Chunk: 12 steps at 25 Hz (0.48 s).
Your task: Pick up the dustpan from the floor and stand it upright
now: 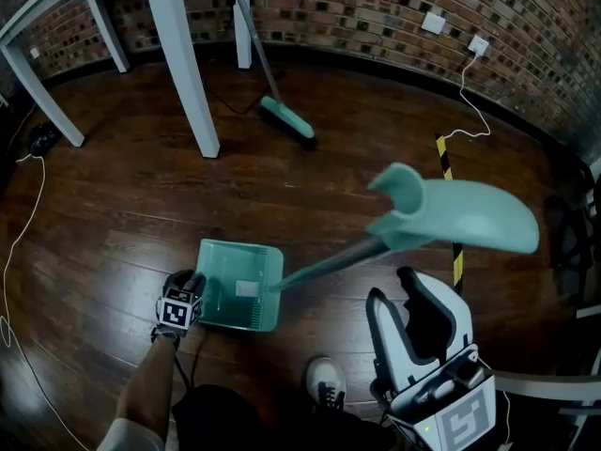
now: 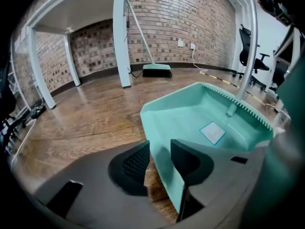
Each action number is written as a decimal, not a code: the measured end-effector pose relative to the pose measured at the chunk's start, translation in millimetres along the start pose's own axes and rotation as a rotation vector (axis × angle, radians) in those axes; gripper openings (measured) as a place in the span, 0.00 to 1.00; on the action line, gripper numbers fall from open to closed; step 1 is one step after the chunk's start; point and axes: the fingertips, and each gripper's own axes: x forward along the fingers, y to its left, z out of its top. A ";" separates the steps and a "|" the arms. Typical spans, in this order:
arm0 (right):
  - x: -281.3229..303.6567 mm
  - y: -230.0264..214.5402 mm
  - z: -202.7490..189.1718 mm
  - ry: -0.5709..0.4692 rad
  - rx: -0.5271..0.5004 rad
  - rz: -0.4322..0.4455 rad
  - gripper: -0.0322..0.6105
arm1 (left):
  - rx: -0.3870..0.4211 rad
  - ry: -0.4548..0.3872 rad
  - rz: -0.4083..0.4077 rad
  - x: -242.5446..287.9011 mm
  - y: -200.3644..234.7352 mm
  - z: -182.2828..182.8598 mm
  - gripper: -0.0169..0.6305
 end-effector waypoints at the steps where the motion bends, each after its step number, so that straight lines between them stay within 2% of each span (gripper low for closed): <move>1: -1.0 2.1 -2.8 0.007 0.009 0.010 0.22 | -0.027 -0.038 0.046 -7.5 6.4 5.0 0.28; 3: -3.2 4.1 -7.4 0.019 0.021 0.023 0.24 | -0.074 -0.141 0.134 -29.1 20.1 18.9 0.26; 5: -5.8 1.5 -8.7 0.028 0.015 0.021 0.24 | -0.065 -0.216 0.174 -48.7 30.6 33.7 0.21; 6: -7.5 -2.2 -7.6 0.032 0.004 0.014 0.24 | -0.050 -0.243 0.180 -57.4 34.6 41.6 0.16; 7: -9.6 -6.8 -5.2 0.033 -0.011 0.002 0.19 | -0.037 -0.265 0.182 -66.9 37.7 49.1 0.14; 9: -14.4 -18.8 4.3 0.022 -0.045 -0.034 0.19 | -0.020 -0.307 0.172 -87.9 40.5 63.0 0.04; 12: -20.4 -39.2 36.8 -0.032 -0.088 -0.137 0.12 | 0.012 -0.366 0.126 -121.2 34.9 90.7 0.04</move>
